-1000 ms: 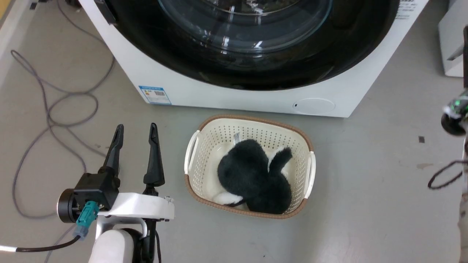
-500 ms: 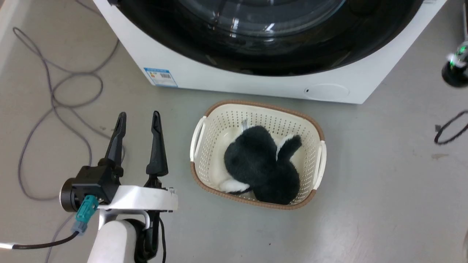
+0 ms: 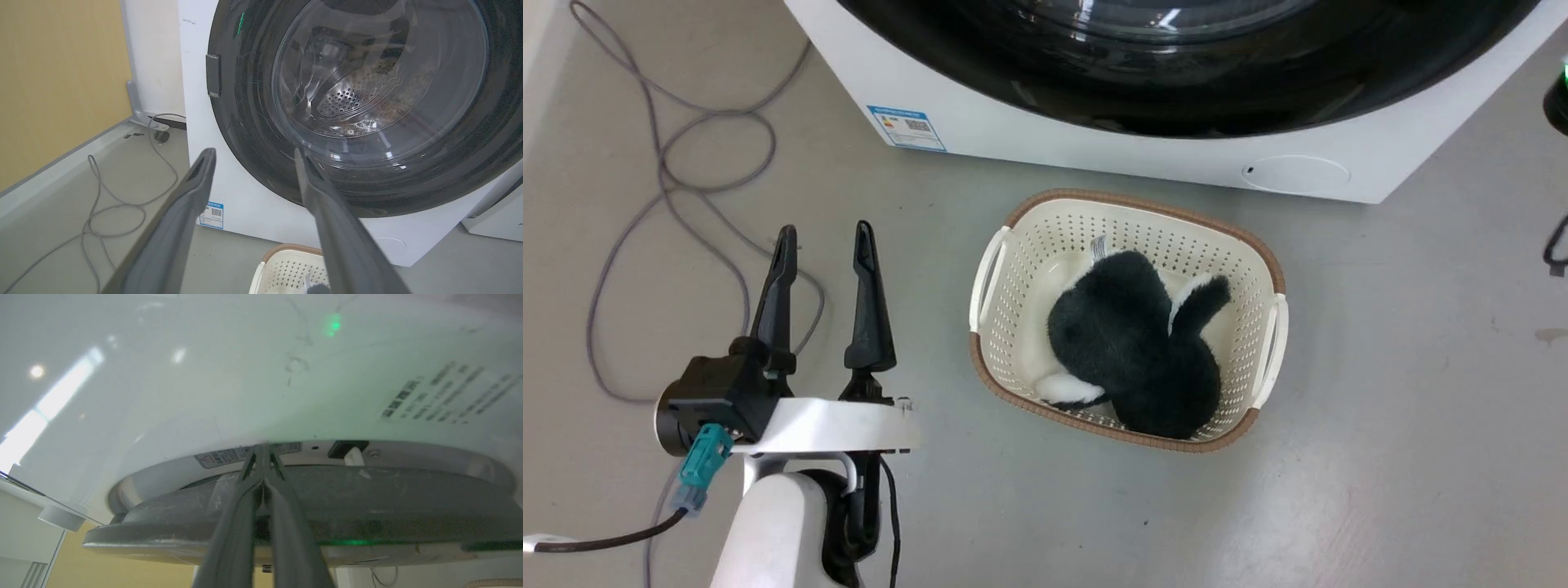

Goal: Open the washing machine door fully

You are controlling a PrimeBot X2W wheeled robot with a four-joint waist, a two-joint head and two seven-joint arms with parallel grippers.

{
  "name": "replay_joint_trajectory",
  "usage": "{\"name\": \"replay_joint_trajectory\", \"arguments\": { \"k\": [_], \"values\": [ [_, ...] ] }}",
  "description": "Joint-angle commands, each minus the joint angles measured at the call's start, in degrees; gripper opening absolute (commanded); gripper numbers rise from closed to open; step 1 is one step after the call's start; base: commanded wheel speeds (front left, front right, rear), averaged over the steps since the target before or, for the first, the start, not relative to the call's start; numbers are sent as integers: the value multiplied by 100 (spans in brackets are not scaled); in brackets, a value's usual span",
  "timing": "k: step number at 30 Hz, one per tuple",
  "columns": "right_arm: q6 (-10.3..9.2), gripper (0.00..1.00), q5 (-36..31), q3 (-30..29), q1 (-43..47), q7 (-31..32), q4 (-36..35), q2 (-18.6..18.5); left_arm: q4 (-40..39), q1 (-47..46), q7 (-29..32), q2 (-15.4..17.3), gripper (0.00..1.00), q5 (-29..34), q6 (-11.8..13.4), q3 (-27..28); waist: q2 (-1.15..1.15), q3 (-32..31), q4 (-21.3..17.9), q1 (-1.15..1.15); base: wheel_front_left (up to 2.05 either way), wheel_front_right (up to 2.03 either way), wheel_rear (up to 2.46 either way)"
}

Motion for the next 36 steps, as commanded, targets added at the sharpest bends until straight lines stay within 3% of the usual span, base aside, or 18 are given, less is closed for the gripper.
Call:
{"name": "replay_joint_trajectory", "arguments": {
  "k": [1,19,36],
  "values": [
    [5,0,67,87,27,184,30,9,10,-104,-37,7,100,-17,26,-12,0,-79,-3,-1,0,0,0],
    [5,0,-290,790,934,1077,-503,221,111,15,-37,7,100,115,-56,62,0,-430,-259,-1,0,0,0],
    [5,0,-185,1522,2643,2174,-1868,737,191,422,-37,7,100,210,-78,146,0,-1066,-414,-1,0,0,0]
  ]
}}
